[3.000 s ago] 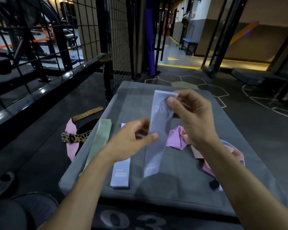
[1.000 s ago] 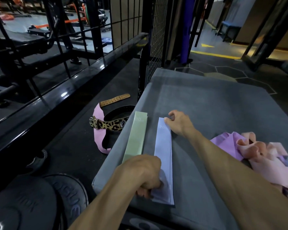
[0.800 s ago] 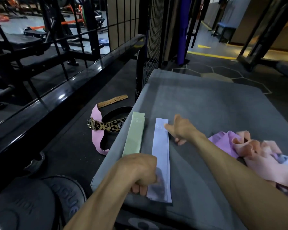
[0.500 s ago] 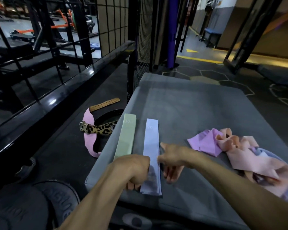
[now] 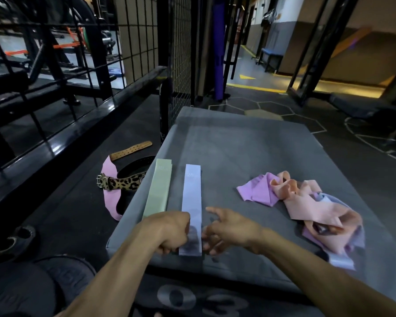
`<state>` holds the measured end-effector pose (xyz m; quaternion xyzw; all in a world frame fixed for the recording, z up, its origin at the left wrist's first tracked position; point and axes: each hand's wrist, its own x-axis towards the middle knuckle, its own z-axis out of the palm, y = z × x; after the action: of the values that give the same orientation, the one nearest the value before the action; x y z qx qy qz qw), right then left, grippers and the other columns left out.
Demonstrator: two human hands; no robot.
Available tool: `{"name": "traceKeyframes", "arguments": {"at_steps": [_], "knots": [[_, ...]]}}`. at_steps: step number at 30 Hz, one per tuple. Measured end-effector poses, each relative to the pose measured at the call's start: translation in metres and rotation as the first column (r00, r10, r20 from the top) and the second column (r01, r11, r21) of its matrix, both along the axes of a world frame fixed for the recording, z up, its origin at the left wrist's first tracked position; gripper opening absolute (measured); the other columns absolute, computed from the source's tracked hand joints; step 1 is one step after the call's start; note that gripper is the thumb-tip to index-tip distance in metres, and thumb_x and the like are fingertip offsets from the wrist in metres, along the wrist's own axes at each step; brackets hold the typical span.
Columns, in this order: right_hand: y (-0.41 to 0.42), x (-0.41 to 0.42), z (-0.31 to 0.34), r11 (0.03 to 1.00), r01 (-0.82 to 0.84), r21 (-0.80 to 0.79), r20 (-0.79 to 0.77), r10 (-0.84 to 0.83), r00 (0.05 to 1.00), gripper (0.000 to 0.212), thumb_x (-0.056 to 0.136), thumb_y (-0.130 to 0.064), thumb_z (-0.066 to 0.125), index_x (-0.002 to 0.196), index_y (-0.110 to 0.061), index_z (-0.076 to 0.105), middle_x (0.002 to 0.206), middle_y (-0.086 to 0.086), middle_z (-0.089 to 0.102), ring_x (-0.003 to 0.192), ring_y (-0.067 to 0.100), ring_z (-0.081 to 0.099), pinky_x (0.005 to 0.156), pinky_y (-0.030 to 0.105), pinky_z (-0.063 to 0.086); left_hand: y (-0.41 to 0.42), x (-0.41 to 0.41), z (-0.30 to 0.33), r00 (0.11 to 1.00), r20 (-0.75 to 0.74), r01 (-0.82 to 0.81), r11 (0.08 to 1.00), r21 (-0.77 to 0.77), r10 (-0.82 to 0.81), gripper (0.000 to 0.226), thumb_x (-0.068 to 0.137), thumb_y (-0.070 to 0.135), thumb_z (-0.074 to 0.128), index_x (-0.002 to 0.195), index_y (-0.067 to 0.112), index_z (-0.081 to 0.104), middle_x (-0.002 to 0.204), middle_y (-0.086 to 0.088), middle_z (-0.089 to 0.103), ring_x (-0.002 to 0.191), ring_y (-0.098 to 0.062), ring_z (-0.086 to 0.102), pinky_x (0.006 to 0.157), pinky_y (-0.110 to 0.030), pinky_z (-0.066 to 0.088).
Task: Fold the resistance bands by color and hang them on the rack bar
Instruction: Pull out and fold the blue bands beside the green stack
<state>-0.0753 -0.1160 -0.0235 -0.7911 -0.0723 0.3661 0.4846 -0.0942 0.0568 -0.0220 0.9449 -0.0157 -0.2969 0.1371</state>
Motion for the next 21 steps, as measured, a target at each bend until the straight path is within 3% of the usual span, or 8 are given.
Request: {"name": "traceKeyframes", "arguments": {"at_steps": [2,4,7,10,13,16,19,21], "knots": [[-0.011,0.004,-0.004,0.998,0.062,0.027,-0.027,-0.061,0.998,0.061,0.096,0.002,0.048,0.150,-0.015,0.027,0.098,0.025,0.063,0.080,0.034,0.064,0.074,0.041,0.058,0.002,-0.001,0.001,1.000,0.011,-0.011,1.000,-0.018,0.011,0.015,0.098,0.018,0.050,0.112,0.017,0.054,0.100,-0.010,0.072,0.065,-0.021,0.061,0.059,-0.032,0.053],[-0.026,0.007,-0.005,0.987,0.135,0.086,-0.057,-0.130,0.990,0.059,0.096,0.002,0.050,0.149,-0.014,0.030,0.100,0.024,0.064,0.077,0.033,0.062,0.066,0.038,0.057,0.004,-0.001,0.001,0.997,0.070,-0.014,1.000,-0.013,0.015,0.013,0.100,0.026,0.051,0.110,0.019,0.053,0.102,-0.008,0.070,0.075,-0.022,0.063,0.065,-0.032,0.049],[-0.052,0.016,-0.006,0.945,0.273,0.180,-0.045,-0.270,0.962,0.041,0.096,0.004,0.051,0.135,-0.010,0.046,0.094,0.020,0.069,0.068,0.029,0.065,0.061,0.038,0.056,-0.002,0.008,-0.005,0.949,0.316,-0.012,1.000,0.028,0.002,0.012,0.101,0.037,0.048,0.107,0.027,0.047,0.099,0.000,0.063,0.092,-0.025,0.060,0.079,-0.037,0.050],[-0.082,0.038,-0.003,0.930,0.329,0.163,0.237,-0.361,0.902,0.027,0.097,0.001,0.052,0.120,-0.009,0.059,0.085,0.014,0.073,0.057,0.021,0.065,0.052,0.036,0.055,-0.026,0.024,-0.007,0.875,0.484,0.051,0.998,-0.042,-0.024,0.015,0.101,0.044,0.047,0.107,0.032,0.041,0.087,0.000,0.064,0.087,-0.028,0.061,0.079,-0.039,0.051],[-0.125,0.065,0.003,0.904,0.428,0.020,0.640,-0.340,0.689,0.020,0.094,-0.005,0.058,0.104,-0.019,0.067,0.087,-0.003,0.072,0.057,0.005,0.063,0.053,0.020,0.051,-0.055,0.043,-0.004,0.802,0.597,0.110,0.986,-0.126,-0.013,0.014,0.100,0.045,0.047,0.109,0.035,0.041,0.073,0.000,0.058,0.084,-0.027,0.061,0.069,-0.037,0.047],[-0.164,0.071,0.004,0.820,0.572,-0.020,0.765,-0.355,0.537,0.014,0.095,-0.016,0.061,0.105,-0.021,0.069,0.091,-0.007,0.069,0.075,0.004,0.064,0.064,0.006,0.044,-0.080,0.055,-0.003,0.760,0.649,0.131,0.973,-0.189,0.023,0.016,0.100,0.046,0.047,0.113,0.037,0.043,0.070,0.003,0.055,0.081,-0.025,0.064,0.070,-0.038,0.051],[-0.195,0.057,-0.007,0.654,0.756,0.028,0.740,-0.522,0.425,0.015,0.093,-0.015,0.062,0.097,-0.025,0.072,0.085,-0.006,0.071,0.073,0.013,0.065,0.070,0.027,0.056,-0.097,0.052,-0.007,0.743,0.669,0.155,0.971,-0.180,0.006,0.017,0.101,0.046,0.045,0.117,0.039,0.043,0.090,0.011,0.067,0.087,-0.020,0.066,0.070,-0.035,0.049],[-0.209,0.043,-0.014,0.617,0.783,0.081,0.715,-0.583,0.386,0.015,0.090,-0.014,0.063,0.092,-0.024,0.074,0.088,-0.008,0.072,0.074,0.015,0.067,0.074,0.040,0.059,-0.101,0.043,-0.007,0.724,0.689,0.179,0.966,-0.185,-0.002,0.017,0.101,0.045,0.046,0.116,0.040,0.043,0.090,0.015,0.066,0.087,-0.020,0.066,0.068,-0.035,0.048]]}}
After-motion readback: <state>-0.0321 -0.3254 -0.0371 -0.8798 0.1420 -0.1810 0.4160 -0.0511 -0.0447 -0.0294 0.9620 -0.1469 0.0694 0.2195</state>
